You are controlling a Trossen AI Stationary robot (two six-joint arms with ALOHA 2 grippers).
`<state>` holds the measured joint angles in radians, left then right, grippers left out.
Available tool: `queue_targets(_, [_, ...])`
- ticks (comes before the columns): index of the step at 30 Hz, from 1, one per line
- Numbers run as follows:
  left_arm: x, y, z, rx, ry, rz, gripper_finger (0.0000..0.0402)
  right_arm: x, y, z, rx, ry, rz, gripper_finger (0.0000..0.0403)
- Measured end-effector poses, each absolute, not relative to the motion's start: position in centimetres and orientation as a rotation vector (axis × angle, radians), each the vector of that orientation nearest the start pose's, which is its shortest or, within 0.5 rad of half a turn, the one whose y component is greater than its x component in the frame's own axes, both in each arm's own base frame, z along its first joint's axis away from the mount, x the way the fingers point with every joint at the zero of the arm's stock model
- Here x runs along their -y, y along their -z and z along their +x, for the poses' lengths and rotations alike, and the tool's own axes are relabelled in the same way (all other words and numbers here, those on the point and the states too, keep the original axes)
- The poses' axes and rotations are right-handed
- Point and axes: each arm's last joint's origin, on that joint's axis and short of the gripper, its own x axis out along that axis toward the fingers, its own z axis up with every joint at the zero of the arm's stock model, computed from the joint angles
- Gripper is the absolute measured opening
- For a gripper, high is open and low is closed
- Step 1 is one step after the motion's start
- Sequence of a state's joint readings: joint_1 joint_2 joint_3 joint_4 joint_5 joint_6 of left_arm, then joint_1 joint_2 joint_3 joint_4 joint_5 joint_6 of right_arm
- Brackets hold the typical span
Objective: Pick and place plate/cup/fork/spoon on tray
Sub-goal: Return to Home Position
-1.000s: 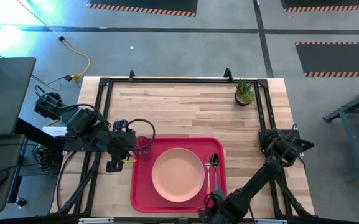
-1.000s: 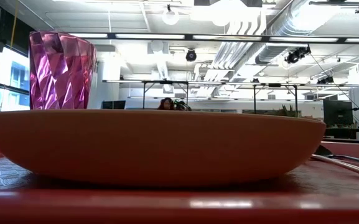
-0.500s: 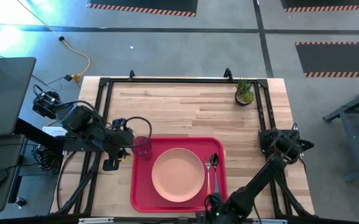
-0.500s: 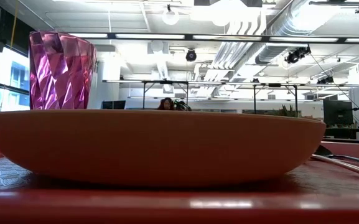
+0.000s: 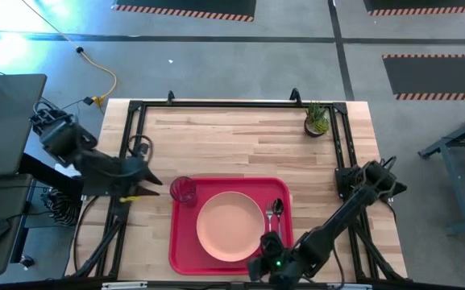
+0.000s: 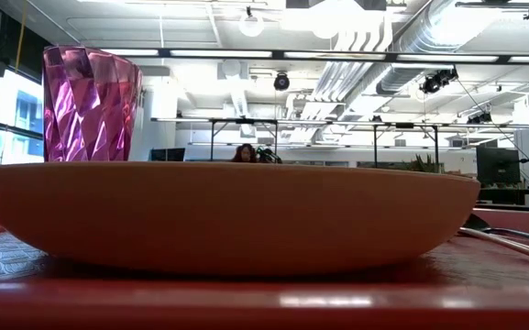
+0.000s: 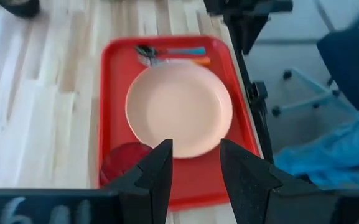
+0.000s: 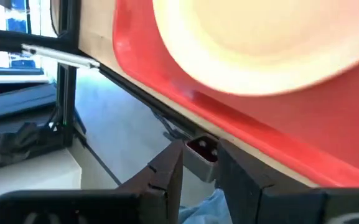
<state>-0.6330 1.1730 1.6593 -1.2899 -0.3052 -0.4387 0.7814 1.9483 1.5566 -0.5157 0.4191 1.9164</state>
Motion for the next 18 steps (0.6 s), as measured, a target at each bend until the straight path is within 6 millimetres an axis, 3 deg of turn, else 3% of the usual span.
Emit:
queue_targets(7, [9.1,-42.3,12.0,-0.625,0.212,-0.108,0.0124,-27.8,-24.3,32.0,-0.735,0.419,1.234,0.0091])
queue_targets(18, [8.1,-34.5,10.3,-0.427,0.382,-0.186,0.0124,-24.8,-27.9,32.7,-0.668,0.322,1.101,0.0091])
